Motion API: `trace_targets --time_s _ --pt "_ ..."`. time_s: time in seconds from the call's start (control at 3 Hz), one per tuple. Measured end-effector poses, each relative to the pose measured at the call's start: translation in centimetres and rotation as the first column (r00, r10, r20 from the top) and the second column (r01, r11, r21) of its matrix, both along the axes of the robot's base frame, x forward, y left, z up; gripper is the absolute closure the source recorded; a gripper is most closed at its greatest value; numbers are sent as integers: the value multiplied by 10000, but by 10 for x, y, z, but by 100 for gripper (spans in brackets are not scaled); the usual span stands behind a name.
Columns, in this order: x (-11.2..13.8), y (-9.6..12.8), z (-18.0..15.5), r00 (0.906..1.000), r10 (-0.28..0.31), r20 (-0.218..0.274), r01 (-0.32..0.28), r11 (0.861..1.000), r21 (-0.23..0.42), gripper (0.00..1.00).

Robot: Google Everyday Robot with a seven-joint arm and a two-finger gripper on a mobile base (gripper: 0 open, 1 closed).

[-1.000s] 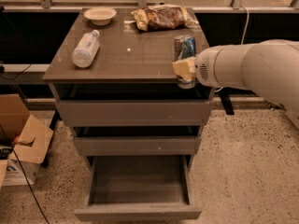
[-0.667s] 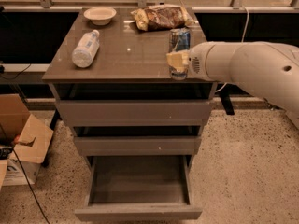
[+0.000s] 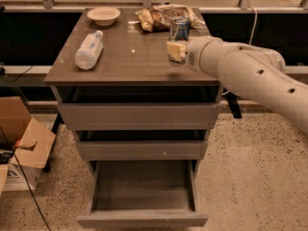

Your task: Pick redbull can from bottom drawer and place on counter

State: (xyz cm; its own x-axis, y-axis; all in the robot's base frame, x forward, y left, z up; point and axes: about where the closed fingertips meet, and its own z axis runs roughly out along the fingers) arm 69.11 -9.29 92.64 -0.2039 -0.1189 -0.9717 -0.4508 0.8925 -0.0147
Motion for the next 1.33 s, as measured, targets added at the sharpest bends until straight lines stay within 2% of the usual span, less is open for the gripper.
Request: trace_targets --time_s 0.33,0.67,1.0,1.33 --pt "27 -9 -1 9947 -163 1012 219 9983 -539 100" --pt "51 -20 -4 9844 -397 1713 527 9960 -725 82" --pt "72 -21 -14 9790 -722 1907 845 9948 -575 58" --pt "73 -20 -11 9785 -798 1904 901 9949 -461 27"
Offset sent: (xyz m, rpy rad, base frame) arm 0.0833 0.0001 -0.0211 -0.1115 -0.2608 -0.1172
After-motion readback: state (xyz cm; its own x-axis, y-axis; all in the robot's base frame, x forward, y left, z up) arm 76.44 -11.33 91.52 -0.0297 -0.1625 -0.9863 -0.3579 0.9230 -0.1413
